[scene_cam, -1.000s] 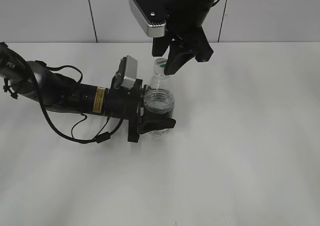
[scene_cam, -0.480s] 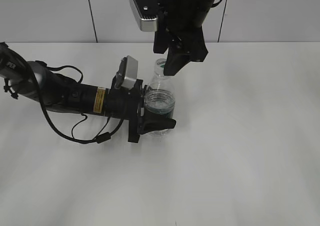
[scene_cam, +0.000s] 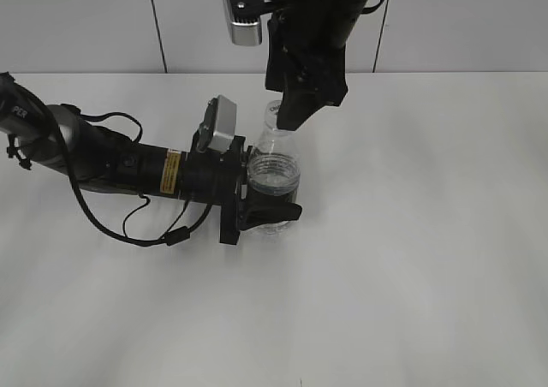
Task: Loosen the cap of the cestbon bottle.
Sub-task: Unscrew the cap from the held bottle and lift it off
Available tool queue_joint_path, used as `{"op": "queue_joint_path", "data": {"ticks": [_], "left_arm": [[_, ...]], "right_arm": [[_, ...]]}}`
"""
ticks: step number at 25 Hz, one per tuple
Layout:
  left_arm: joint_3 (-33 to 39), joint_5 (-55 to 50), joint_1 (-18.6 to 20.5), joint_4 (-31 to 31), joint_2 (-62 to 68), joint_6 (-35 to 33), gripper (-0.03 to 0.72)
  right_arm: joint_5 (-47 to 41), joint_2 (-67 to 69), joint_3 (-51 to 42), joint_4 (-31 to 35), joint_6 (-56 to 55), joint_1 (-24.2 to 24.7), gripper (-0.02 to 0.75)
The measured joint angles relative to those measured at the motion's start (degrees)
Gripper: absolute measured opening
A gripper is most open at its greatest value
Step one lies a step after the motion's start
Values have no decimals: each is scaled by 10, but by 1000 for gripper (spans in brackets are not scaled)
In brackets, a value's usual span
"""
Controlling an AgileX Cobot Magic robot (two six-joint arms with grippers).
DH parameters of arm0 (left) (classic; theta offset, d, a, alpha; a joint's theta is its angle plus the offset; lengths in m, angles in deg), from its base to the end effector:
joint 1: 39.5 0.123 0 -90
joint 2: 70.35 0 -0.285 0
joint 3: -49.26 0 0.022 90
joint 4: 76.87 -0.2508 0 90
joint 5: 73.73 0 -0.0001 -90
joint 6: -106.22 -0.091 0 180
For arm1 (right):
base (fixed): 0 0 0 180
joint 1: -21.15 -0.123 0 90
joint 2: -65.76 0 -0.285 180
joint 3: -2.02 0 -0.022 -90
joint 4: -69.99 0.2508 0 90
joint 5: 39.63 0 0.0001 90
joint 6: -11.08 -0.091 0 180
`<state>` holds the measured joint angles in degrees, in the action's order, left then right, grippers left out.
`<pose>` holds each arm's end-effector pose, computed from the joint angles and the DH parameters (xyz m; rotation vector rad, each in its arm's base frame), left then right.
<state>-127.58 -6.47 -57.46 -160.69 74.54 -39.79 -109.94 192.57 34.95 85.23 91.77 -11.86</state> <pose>0.3651 -0.2060 0.0606 1.4107 1.4189 -1.0783 0.3629 0.2626 0.2716 -2.2844 1.5836 0.1801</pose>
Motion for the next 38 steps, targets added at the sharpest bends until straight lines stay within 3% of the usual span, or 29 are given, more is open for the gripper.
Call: {"op": "queue_joint_path", "data": {"ticks": [27,33,38], "left_arm": [[0,0,-1,1,0,5,407],[0,0,-1,8,0,5,407],[0,0,-1,14,0,5,407]], "right_arm": [[2,-37,-14,5,-156,-7,489],[2,-40,23,15,-336,-7,489],[2,-41,45,-10,-558,-7,489]]}}
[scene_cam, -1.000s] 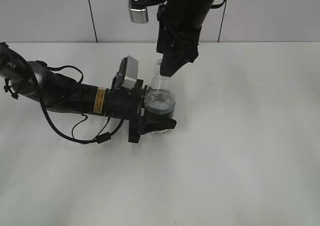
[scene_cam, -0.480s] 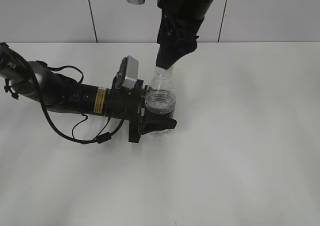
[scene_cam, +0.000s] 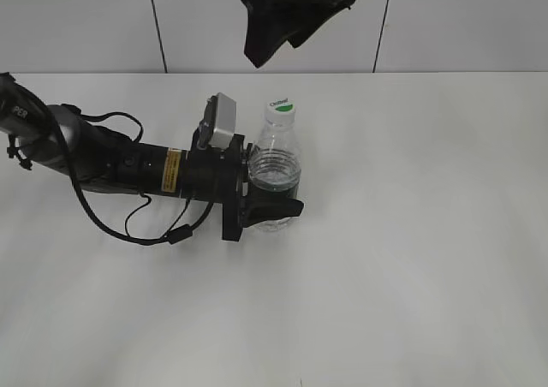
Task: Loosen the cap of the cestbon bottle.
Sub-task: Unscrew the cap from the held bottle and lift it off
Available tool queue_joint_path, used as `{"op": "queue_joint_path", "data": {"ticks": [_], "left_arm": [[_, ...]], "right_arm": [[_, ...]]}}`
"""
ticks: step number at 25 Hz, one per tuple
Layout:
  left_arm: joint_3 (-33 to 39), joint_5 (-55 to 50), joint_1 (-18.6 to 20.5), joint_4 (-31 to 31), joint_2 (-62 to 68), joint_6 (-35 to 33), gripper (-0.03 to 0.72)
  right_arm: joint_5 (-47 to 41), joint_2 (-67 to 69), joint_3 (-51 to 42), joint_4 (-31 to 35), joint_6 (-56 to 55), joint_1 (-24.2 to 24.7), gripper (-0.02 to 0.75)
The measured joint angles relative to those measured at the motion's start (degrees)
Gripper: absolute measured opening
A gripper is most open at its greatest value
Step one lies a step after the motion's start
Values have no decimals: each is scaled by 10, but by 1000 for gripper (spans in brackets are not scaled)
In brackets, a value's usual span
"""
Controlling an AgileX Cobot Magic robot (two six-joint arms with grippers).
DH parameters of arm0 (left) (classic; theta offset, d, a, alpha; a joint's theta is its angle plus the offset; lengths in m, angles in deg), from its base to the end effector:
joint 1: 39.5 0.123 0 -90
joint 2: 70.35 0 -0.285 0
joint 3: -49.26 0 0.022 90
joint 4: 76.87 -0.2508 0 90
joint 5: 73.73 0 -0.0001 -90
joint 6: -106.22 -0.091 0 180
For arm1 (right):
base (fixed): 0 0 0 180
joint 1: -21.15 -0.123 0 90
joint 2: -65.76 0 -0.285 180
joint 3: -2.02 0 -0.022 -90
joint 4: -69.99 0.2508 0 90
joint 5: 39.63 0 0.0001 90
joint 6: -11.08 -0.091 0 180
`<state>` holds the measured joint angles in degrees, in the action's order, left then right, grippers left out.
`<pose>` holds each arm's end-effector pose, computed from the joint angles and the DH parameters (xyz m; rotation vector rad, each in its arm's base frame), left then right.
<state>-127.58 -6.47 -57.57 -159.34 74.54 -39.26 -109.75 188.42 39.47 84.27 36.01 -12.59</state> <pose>0.3664 -0.2070 0.0616 1.3803 1.4310 -1.0827 0.3538 0.2617 0.3257 -1.2864 2.3821 0.3885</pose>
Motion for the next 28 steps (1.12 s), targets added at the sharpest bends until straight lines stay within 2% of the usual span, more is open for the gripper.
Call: {"op": "queue_joint_path", "data": {"ticks": [8,12,18,28], "left_arm": [[0,0,0,11,0,0,407],[0,0,0,15,0,0,407],[0,0,0,15,0,0,407],[0,0,0,22,0,0,407]], "right_arm": [[0,0,0,-20,-296,0,489],[0,0,-11,-44,-381,0,489],[0,0,-31,-45,-449,0,489],[0,0,-41,-33,-461,-6,489]]}}
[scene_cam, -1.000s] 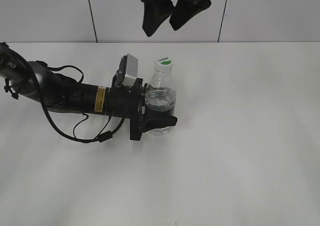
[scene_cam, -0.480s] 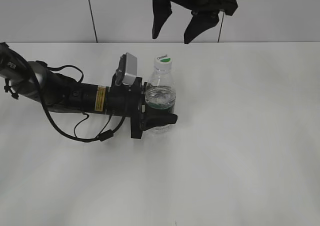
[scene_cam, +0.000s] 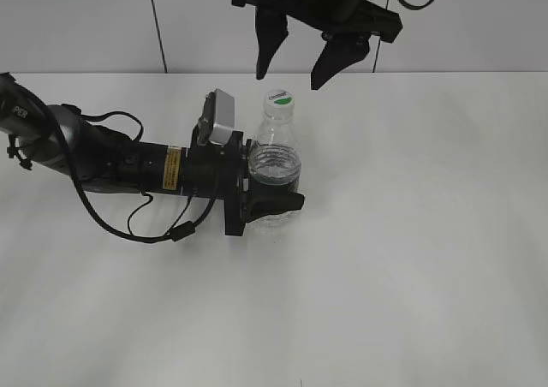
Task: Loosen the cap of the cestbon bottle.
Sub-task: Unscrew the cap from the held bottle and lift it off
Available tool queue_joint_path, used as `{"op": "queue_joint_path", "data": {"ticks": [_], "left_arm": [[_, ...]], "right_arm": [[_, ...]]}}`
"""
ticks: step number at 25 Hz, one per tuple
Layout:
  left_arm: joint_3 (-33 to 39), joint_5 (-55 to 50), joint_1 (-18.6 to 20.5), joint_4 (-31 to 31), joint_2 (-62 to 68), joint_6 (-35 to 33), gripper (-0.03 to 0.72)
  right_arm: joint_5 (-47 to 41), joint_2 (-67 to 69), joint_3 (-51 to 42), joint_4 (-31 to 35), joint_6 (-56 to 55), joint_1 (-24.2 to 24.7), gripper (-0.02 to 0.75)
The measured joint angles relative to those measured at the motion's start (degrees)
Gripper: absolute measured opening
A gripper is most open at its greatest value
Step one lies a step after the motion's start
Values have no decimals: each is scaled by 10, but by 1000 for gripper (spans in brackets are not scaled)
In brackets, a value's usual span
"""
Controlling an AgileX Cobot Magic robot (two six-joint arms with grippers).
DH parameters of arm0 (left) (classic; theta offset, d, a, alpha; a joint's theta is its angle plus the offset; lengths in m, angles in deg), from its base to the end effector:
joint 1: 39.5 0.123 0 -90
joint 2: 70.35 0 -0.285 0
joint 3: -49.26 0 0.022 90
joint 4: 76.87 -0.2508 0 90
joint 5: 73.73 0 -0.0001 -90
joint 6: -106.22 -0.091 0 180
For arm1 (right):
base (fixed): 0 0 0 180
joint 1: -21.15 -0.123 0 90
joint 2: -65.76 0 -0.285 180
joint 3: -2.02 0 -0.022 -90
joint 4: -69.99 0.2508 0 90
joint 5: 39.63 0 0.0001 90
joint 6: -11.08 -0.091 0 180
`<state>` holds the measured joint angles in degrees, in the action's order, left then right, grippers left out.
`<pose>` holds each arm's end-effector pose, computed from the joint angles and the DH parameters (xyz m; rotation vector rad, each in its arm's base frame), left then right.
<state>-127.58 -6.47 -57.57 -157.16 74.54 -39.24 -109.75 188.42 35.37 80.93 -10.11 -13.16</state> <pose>0.3691 -0.2074 0.0633 1.3368 1.4394 -1.0785 0.3511 0.2593 0.3043 -0.2819 2.8593 0.4867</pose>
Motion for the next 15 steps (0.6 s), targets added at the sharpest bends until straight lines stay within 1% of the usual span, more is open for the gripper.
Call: {"op": "queue_joint_path", "data": {"ticks": [8,15], "left_arm": [[0,0,0,1,0,0,407],[0,0,0,0,0,0,407]], "right_arm": [[0,7,-10,-7,-1,0,489],[0,40,-11,18,-1,0,489]]}}
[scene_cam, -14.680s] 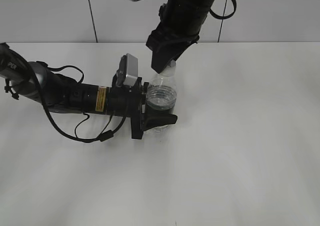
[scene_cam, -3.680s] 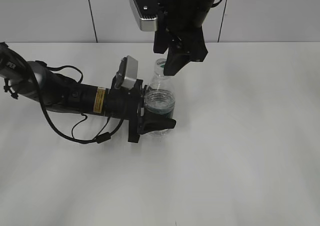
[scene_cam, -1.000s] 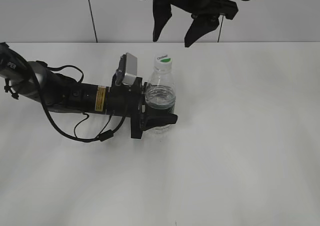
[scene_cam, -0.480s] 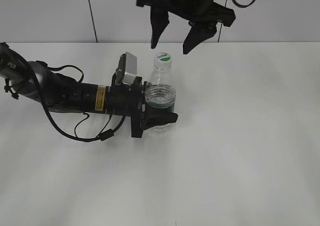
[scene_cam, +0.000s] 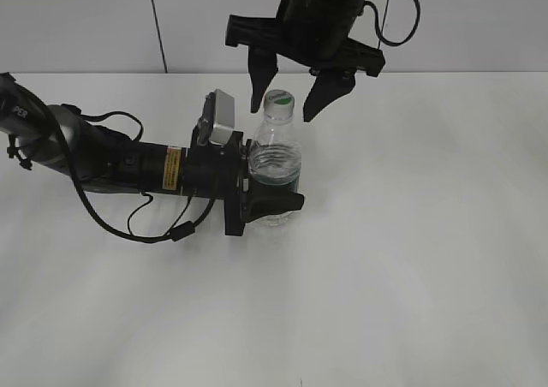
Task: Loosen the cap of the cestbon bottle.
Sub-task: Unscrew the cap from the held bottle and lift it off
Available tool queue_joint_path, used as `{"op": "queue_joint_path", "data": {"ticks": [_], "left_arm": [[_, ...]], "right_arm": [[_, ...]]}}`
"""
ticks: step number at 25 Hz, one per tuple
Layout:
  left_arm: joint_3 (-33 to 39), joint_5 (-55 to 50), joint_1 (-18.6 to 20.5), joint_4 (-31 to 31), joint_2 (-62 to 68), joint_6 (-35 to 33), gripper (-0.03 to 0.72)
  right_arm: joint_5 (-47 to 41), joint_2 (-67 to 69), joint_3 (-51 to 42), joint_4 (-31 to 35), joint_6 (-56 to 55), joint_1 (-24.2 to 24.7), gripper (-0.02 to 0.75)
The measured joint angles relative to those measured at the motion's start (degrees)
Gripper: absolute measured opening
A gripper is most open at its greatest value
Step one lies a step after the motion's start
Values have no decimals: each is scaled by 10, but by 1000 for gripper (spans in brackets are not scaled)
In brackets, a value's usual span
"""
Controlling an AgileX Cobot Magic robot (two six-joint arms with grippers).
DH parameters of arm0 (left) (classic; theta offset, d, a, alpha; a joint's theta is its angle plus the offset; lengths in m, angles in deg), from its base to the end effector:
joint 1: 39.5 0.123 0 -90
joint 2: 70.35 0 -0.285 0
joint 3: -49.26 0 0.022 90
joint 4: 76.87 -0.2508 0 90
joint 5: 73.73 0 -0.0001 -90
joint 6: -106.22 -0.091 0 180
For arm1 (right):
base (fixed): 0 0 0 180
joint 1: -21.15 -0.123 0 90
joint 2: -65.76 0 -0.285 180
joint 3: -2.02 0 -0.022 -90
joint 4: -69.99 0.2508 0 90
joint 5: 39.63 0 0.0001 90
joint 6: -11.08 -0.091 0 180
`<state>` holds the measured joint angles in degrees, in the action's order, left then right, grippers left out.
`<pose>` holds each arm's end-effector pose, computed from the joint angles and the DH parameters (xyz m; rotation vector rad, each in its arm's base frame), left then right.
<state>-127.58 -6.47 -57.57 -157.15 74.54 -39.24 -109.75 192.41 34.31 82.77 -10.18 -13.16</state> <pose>0.3691 -0.2074 0.0633 1.3366 1.4394 -1.0785 0.3580 0.2672 0.2689 -0.2671 2.9551 0.4784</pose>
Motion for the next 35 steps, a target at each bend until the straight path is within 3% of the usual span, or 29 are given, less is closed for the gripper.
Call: {"op": "queue_joint_path", "data": {"ticks": [10,22,32,35], "left_arm": [[0,0,0,0,0,0,407],[0,-1,-1,0,0,0,407],[0,-2,-1,-1,0,0,407],[0,-2,-1,-1,0,0,407]], "right_arm": [[0,0,0,-4,-1,0,487],[1,0,3,-5,5,-1,307],[1,0,4,-5,82,-1,303],[1,0,4,-5,158,-1,303]]}}
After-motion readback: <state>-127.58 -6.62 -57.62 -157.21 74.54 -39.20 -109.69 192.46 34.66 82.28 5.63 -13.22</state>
